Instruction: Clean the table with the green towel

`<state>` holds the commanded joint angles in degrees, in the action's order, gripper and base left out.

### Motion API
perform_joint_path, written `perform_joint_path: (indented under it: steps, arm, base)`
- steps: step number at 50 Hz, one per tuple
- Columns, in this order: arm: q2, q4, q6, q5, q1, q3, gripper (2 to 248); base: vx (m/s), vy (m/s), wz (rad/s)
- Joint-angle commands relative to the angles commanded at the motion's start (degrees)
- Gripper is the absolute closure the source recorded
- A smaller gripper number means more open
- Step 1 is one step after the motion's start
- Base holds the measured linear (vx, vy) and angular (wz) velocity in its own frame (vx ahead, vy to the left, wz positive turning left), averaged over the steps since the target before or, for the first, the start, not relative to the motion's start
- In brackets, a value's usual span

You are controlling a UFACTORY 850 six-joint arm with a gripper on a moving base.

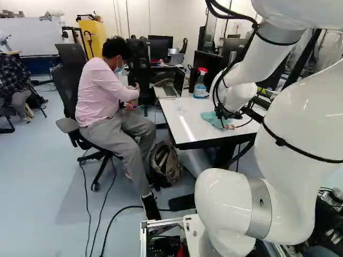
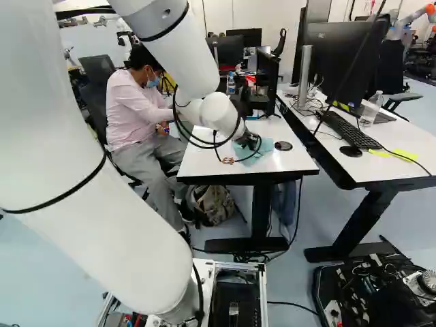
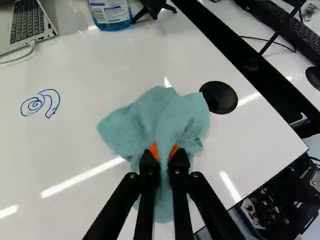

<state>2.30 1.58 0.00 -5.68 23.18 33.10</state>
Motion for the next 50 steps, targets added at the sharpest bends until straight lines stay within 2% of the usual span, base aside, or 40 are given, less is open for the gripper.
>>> perform_joint_path:
  steps: [13, 24, 50]
  arm:
    - [1.6, 0.0, 0.0, 4.5, -0.3, 0.5, 213]
    - [3.2, 0.0, 0.0, 5.0, 0.2, 0.6, 213]
    - [0.6, 0.0, 0.0, 5.0, 4.8, 3.6, 213]
  base:
    - [0.000, 0.000, 0.000]
    - [0.000, 0.000, 0.000]
    - [0.000, 0.000, 0.000]
